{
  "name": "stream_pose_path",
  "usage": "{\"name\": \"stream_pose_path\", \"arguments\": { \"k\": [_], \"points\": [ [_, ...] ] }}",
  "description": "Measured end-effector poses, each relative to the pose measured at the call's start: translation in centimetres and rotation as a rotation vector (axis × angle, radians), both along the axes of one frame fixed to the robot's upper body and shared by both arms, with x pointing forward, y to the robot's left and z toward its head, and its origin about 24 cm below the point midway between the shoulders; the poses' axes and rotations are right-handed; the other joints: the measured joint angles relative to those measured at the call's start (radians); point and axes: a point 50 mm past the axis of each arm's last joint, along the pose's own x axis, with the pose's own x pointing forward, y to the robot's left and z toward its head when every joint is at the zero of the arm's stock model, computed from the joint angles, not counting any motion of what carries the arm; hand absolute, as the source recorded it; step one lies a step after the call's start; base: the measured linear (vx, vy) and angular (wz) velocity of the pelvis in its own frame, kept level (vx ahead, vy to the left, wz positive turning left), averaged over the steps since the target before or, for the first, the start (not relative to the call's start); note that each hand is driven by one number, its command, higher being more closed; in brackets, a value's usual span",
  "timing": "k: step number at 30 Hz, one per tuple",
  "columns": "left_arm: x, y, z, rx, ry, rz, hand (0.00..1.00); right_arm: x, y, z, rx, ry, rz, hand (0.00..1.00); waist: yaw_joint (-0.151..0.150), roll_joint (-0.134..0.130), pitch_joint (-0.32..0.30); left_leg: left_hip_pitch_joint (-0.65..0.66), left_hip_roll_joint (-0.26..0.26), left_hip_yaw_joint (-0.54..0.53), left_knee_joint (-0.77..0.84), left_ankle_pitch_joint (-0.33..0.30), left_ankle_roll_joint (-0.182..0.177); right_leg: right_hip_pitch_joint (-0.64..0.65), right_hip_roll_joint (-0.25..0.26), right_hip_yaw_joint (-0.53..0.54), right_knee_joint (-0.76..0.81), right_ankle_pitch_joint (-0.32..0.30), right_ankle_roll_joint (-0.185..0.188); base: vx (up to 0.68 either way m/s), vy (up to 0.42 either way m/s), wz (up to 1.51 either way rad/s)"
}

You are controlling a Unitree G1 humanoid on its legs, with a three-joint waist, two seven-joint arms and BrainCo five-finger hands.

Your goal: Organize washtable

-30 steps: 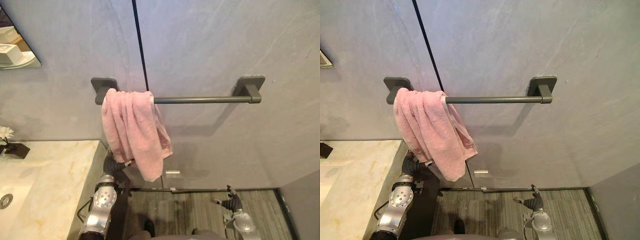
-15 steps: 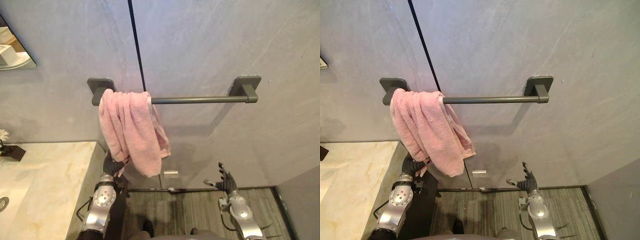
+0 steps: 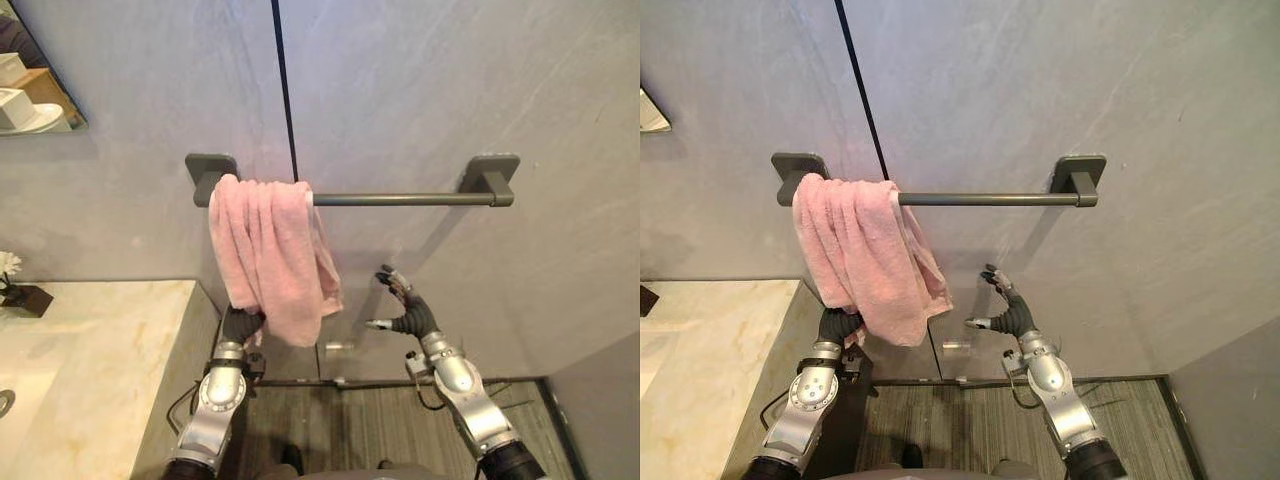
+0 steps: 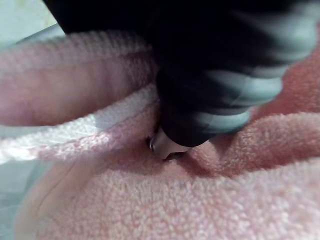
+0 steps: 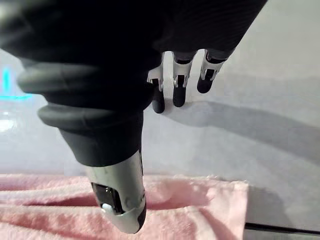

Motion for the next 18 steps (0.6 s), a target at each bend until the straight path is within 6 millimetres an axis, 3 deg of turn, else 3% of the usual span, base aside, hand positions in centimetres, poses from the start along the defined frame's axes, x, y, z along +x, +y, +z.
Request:
{"name": "stream_pose_path", "arguments": {
  "k": [5, 6, 12, 14, 18],
  "points": [
    [-0.1, -1.1, -0.2, -0.025, 0.002, -0.035, 1.0, 0.5, 1.6, 0.6, -0.003, -0.025, 0.065, 0.0, 0.017, 0.003, -0.003, -0.019, -0.003, -0.022, 0.0, 0.008, 0.002, -0.001, 0.0, -0.021, 0.0, 0.0, 0.0, 0.0, -0.01, 0.13],
    [-0.1, -1.3, -0.2, -0.033, 0.002, -0.035, 1.0, 0.7, 2.2, 0.6, -0.005, -0.026, 0.087, 1.0, 0.018, 0.003, -0.003, -0.022, -0.005, -0.029, 0.0, 0.01, 0.001, -0.001, 0.0, -0.028, 0.0, 0.0, 0.0, 0.0, -0.01, 0.14],
    [-0.1, -1.7, -0.2, -0.07, 0.005, -0.036, 1.0, 1.5, 4.1, 0.5, -0.008, -0.014, 0.135, 1.0, 0.023, 0.01, -0.009, -0.038, -0.005, -0.059, 0.0, 0.017, -0.001, -0.001, 0.002, -0.055, -0.001, -0.002, -0.003, -0.02, -0.02, 0.15],
    [-0.1, -2.0, -0.3, -0.076, 0.006, -0.049, 1.0, 1.6, 4.2, 0.5, -0.009, -0.015, 0.138, 1.0, 0.041, 0.017, -0.015, -0.043, -0.005, -0.066, 0.0, 0.018, -0.002, -0.003, 0.003, -0.061, -0.001, -0.002, -0.003, -0.02, -0.025, 0.12],
    [-0.1, -2.0, -0.2, -0.084, 0.003, -0.048, 1.0, 2.2, 4.3, 0.7, -0.017, -0.02, 0.129, 1.0, 0.047, 0.018, -0.016, -0.053, -0.005, -0.083, 0.0, 0.026, -0.002, -0.003, 0.005, -0.08, -0.001, -0.004, -0.006, -0.03, -0.021, 0.13]
  ]
}}
